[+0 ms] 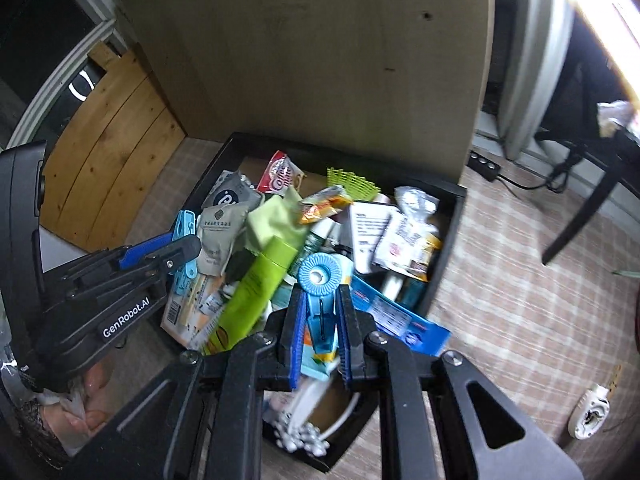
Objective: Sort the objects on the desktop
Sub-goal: 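Open both tools to drop the clothespins into the tray, then move both tools back toward the white plug adapter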
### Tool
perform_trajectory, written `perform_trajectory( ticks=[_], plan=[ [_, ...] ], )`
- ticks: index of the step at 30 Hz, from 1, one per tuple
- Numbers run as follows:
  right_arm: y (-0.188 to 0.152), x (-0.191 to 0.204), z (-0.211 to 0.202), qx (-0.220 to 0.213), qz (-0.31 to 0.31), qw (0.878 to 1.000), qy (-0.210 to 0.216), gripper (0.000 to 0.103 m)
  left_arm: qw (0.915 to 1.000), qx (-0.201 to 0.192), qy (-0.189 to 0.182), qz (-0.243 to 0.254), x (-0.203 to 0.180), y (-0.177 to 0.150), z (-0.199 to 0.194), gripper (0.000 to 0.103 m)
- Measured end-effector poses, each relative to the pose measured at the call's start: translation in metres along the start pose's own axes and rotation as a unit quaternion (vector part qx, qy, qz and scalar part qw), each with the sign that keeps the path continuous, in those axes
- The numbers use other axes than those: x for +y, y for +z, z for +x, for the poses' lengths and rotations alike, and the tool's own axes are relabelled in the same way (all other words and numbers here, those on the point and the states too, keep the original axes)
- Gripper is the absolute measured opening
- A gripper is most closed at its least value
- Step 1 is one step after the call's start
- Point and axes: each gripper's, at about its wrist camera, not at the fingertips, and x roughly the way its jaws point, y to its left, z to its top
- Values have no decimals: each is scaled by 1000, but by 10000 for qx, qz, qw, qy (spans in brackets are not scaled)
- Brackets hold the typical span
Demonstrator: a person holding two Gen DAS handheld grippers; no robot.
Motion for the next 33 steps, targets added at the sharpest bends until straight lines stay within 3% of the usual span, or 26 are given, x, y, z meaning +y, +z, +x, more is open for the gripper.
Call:
perform_trajectory(
  ticks=[10, 11, 12, 13, 16, 21, 33],
  plan=[
    [16, 21, 11, 41, -203, 9997, 147, 16, 9999, -51, -53, -134, 19, 16, 10, 24],
    [16, 22, 11, 44, -224, 9996, 154, 19, 9998, -61, -114, -166, 20, 17, 10, 30],
    [17, 22, 11, 59, -216, 9997, 95, 35, 9996, -5, -175, -208, 22, 18, 11, 55],
    [17, 21, 10, 21, -180, 9998, 15, 53, 9995, -19, -193, -242, 23, 19, 11, 67],
    [16, 16, 4, -150, -119, 9998, -81, 56, 9998, -96, -22, -172, 21, 17, 9, 65],
    [13, 7, -1, -158, -48, 9998, -144, 56, 9998, -47, -49, -159, 17, 13, 10, 63],
    [-29, -54, -28, -347, 544, 9966, -512, 56, 9983, -33, -447, 359, -43, -9, -1, 63]
  ],
)
